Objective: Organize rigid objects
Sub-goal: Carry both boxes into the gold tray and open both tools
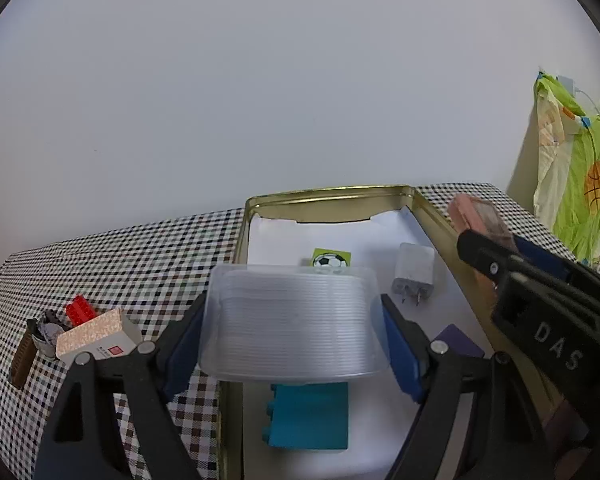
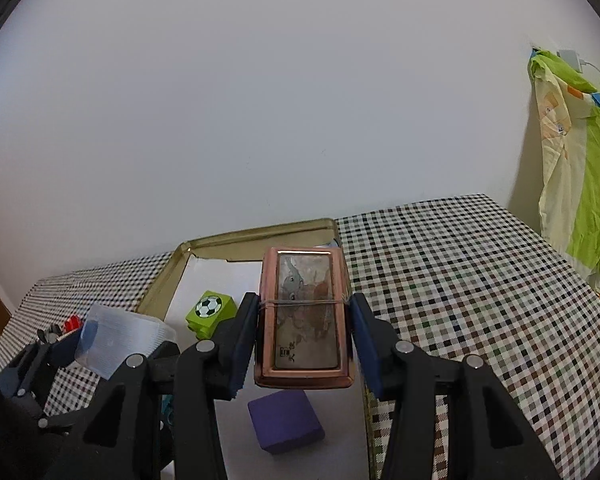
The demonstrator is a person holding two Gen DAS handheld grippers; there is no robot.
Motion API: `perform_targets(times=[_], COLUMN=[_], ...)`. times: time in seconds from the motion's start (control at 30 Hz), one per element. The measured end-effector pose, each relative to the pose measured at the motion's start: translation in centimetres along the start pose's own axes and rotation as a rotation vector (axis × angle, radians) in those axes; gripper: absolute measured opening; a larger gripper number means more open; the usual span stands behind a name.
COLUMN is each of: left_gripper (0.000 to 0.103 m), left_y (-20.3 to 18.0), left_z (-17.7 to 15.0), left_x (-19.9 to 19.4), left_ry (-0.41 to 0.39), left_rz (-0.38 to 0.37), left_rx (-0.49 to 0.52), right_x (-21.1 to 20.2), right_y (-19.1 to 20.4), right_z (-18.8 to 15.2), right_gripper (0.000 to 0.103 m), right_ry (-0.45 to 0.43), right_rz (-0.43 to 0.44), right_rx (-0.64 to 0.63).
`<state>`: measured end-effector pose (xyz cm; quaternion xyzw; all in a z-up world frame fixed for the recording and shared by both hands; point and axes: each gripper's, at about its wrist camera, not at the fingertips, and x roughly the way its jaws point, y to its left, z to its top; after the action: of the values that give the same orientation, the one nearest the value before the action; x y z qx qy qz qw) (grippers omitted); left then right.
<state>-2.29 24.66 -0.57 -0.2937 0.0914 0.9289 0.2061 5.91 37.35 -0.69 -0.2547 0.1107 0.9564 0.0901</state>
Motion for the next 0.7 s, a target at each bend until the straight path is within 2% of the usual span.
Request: perform_targets(times=[0.3, 0.4, 0.47, 0.53, 0.57, 0.7], left_gripper=[0.08, 0.081, 0.084, 0.098, 0.102, 0.103], left_y=[-0.5, -0.7, -0.8, -0.8, -0.9, -1.0], left_z=[0.1, 0.3, 0.3, 0.4, 0.4, 0.4], left_x=[-0.1, 0.3, 0.3, 0.0, -0.2, -0.2], left_ry=[0.02, 0.055, 0.061, 0.05, 0.039, 0.033], left_rz=[0.008, -0.002, -0.024, -0.031, -0.034, -0.037], left_rx=[0.033, 0.045, 0.055, 0.055, 0.051, 0.05], right_x=[-0.4, -0.2, 0.5, 1.7, 1.8, 1.0], right_y=[1.1, 0.9, 0.3, -0.7, -0.6, -0.5], right_z=[-0.6, -1.0, -0.8, -0.9, -0.9, -1.0], right_gripper=[0.049, 0.049, 0.049, 0.051, 0.052, 0.069], right_ry=[0.033, 0.043, 0.041, 0.037, 0.038, 0.011], right_rz=[-0.026, -0.023, -0.024, -0.026, -0.028, -0.029], right_rx=[-0.009, -0.004, 0.003, 0.008, 0.009, 0.026])
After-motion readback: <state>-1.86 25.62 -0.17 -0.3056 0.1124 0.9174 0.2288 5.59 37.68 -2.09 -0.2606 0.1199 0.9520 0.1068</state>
